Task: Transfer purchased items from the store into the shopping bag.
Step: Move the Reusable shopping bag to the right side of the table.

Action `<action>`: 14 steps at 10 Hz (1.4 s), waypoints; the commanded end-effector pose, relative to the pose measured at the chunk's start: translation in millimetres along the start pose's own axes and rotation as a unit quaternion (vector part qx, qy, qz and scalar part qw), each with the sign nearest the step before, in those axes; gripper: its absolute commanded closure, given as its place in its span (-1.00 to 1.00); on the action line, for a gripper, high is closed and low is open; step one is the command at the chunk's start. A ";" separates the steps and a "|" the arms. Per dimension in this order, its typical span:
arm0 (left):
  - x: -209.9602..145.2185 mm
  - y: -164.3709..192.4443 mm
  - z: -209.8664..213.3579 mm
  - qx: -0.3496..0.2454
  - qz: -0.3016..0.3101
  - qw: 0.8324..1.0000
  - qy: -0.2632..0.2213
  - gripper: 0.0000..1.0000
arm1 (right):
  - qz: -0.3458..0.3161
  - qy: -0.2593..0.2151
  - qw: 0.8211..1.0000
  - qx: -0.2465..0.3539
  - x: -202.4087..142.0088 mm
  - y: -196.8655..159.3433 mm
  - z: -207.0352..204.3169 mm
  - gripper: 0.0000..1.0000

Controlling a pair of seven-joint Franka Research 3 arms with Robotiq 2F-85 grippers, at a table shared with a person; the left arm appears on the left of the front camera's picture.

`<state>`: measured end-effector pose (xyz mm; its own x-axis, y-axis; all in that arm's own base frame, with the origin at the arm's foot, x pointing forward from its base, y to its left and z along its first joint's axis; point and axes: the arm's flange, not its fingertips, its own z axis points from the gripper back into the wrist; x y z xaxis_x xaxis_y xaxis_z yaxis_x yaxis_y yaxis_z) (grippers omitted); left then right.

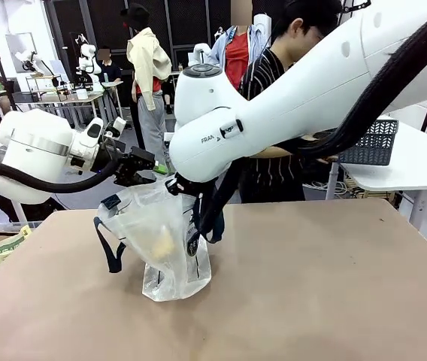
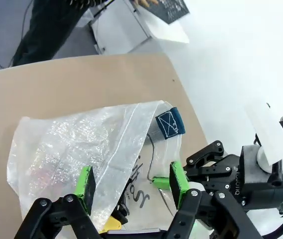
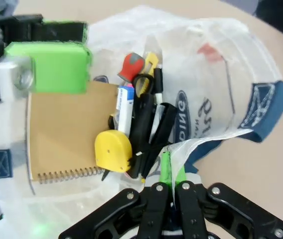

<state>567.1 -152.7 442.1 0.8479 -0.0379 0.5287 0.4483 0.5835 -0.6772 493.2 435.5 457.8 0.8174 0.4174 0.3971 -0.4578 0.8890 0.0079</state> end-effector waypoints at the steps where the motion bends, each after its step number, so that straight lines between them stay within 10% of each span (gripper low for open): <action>1: 2.6 -1.1 -0.3 -0.003 -0.024 1.000 0.012 -0.54 | -0.005 0.001 1.000 -0.020 11.7 17.2 -12.2 1.00; 14: -3.3 -22.3 -42.0 -0.007 -0.081 0.992 0.095 -0.54 | 0.014 -0.009 0.999 -0.033 19.9 48.7 -18.4 1.00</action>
<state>565.0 -186.2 429.3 0.8132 -0.2406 0.5299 0.5602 0.5701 -0.6009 491.6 482.2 452.4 0.8014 0.4464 0.3981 -0.4713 0.8811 -0.0393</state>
